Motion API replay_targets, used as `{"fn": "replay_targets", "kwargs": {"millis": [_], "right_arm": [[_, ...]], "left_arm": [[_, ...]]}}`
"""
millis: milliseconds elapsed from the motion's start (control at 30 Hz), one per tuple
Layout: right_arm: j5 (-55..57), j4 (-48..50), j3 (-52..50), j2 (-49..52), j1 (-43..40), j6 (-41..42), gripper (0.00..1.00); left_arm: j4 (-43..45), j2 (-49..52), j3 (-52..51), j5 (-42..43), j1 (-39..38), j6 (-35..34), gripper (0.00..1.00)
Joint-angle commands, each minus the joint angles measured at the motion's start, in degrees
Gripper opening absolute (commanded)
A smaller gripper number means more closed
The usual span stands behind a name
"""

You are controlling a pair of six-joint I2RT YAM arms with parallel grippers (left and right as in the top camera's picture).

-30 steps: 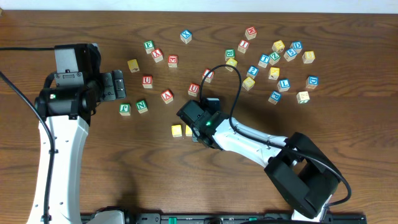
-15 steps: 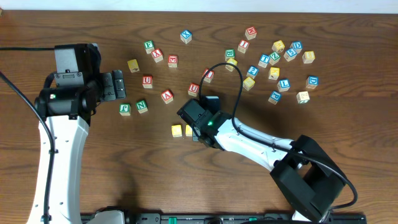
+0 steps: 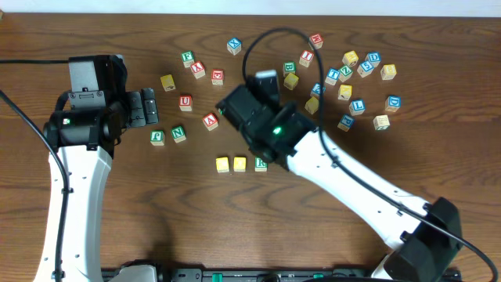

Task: Spell out CORL
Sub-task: 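Raise the right gripper and move it to the top-right blocks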

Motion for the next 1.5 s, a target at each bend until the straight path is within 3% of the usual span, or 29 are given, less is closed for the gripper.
{"fn": "replay_targets", "kwargs": {"millis": [0,333,567,733,1200,1467], "right_arm": [[9.1,-2.4,6.2,-0.7,-3.6,-6.9,0.78],[4.3,-6.9,10.7,-0.7,-19.5,-13.8,0.96],[-17.8,-9.3,10.7,-0.7,-35.4,-27.3,0.99],[-26.4,-8.7,10.7,-0.7,-41.9,-28.0,0.99],[-30.4,-8.3,8.4,-0.3,-44.7,-28.0,0.99],[-30.4,5.5,-8.0,0.1,-44.6,-27.6,0.99]], "left_arm": [[0.0,0.3,0.2,0.3,0.2,0.3,0.99],[0.0,0.3,0.2,0.3,0.2,0.3,0.99],[0.0,0.3,0.2,0.3,0.2,0.4,0.99],[0.0,0.3,0.2,0.3,0.2,0.3,0.99],[0.0,0.3,0.2,0.3,0.2,0.3,0.99],[0.0,0.3,0.2,0.3,0.2,0.3,0.99]]}}
